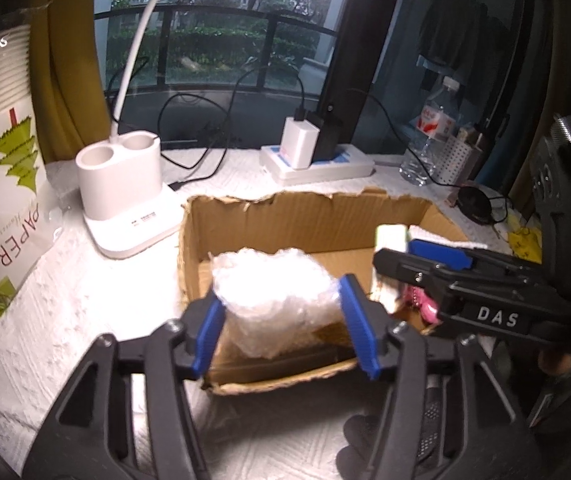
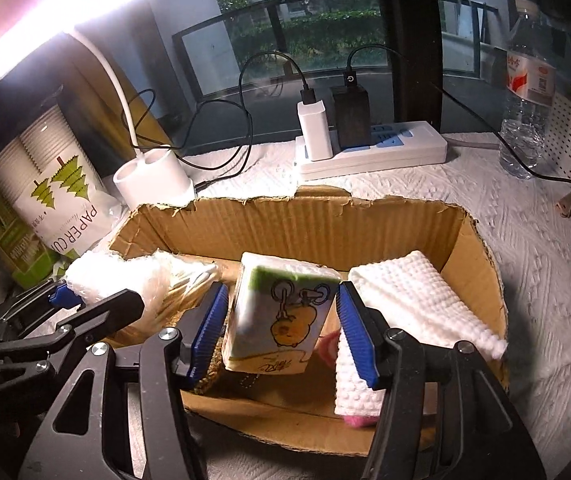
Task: Organize soft objects
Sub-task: 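Carry the tissue pack and bubble wrap into the box and open both grippers, then withdraw both grippers from the box toward the black glove and white cloth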
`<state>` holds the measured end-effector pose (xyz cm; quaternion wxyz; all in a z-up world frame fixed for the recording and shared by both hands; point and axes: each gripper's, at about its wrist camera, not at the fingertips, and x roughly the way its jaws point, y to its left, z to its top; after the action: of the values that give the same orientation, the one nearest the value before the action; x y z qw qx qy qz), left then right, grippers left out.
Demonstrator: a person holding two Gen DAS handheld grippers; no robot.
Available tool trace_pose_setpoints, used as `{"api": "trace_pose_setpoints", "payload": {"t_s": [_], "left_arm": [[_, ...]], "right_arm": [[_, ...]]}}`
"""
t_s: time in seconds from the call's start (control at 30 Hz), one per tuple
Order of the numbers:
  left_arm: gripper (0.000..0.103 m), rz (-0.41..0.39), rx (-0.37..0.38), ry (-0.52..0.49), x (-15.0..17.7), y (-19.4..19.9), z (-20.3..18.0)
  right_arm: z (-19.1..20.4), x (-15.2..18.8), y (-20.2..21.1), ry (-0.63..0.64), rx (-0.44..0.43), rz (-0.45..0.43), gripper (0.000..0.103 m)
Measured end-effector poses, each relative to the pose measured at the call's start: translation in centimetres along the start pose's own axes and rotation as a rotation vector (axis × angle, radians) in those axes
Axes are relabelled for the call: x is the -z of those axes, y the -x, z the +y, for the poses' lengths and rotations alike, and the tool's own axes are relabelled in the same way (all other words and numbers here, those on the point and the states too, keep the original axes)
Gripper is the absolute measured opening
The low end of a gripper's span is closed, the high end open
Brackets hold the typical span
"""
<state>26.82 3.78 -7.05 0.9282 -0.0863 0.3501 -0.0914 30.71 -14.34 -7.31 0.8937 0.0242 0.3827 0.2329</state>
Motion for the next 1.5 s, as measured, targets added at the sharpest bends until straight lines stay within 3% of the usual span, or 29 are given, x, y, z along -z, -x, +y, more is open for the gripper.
{"api": "trace_pose_setpoints", "payload": {"t_s": [0.07, 0.17, 0.77, 1.5], "left_arm": [[0.074, -0.012, -0.002, 0.004, -0.1, 0.3, -0.1], [0.075, -0.027, -0.011, -0.001, -0.2, 1.0, -0.4], [0.076, -0.067, -0.037, -0.031, 1.5, 5.4, -2.9], [0.076, -0.051, -0.026, -0.047, 5.7, 8.7, -5.8]], "right_arm": [[0.0, 0.0, 0.5, 0.001, -0.001, -0.014, 0.065], [-0.1, -0.1, 1.3, 0.003, -0.005, -0.024, 0.065], [-0.3, 2.6, 7.7, 0.0, 0.021, -0.085, 0.065], [-1.3, 9.6, 12.6, -0.021, 0.07, -0.056, 0.065]]}}
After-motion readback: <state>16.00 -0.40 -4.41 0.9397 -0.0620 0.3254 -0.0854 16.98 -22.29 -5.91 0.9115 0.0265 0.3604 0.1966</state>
